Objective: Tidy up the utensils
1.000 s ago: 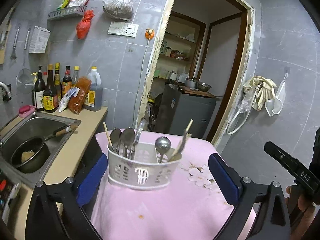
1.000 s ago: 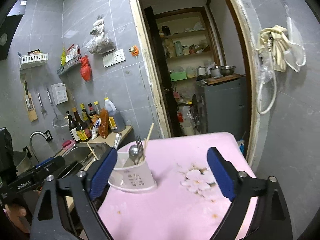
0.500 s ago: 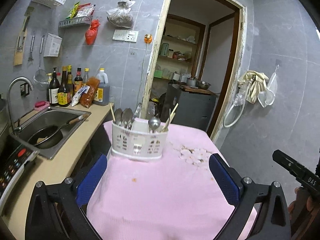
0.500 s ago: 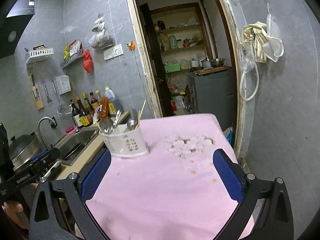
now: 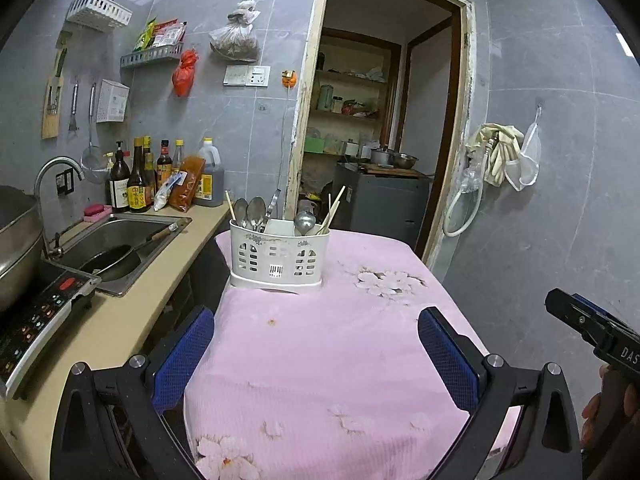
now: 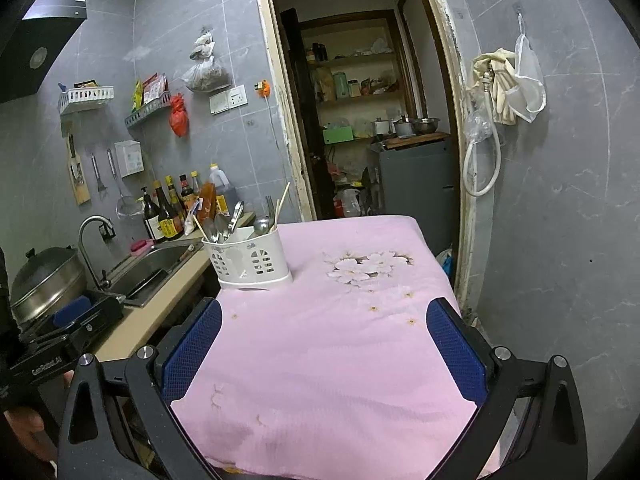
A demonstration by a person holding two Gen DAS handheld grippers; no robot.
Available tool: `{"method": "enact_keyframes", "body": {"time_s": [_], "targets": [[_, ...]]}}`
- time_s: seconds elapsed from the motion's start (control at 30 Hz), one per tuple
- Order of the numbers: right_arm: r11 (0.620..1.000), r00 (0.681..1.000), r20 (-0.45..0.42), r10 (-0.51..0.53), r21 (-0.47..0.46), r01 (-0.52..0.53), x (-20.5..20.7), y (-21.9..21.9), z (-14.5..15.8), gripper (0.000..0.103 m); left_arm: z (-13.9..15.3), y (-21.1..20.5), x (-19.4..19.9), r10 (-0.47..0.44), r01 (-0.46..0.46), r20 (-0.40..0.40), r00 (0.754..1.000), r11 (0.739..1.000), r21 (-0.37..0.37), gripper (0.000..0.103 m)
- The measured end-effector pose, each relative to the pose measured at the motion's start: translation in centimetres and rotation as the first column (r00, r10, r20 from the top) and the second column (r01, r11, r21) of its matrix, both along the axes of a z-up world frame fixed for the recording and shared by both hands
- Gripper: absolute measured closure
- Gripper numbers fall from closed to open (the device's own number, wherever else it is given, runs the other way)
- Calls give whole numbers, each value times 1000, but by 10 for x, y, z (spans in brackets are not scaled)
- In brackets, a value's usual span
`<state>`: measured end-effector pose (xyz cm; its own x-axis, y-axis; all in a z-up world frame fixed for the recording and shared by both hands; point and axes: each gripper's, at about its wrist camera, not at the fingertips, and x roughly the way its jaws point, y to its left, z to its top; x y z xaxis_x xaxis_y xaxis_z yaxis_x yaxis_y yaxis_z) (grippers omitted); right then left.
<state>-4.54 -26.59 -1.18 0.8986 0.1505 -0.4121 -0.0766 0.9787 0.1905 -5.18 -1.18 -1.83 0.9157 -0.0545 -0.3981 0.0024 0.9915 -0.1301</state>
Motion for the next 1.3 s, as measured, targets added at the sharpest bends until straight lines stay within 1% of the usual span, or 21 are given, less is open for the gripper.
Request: {"method": "enact_keyframes", "body": {"time_s": [0.63, 1.3], "targets": [[999, 1000, -12, 24, -21, -24, -12, 2, -1, 2, 1, -7, -17, 10, -10, 8, 1000, 1000, 8, 0], [999, 999, -16, 28, -24, -28, -14, 4, -4, 2, 1, -6, -17, 12, -12, 9, 1000, 1000, 8, 0]]}}
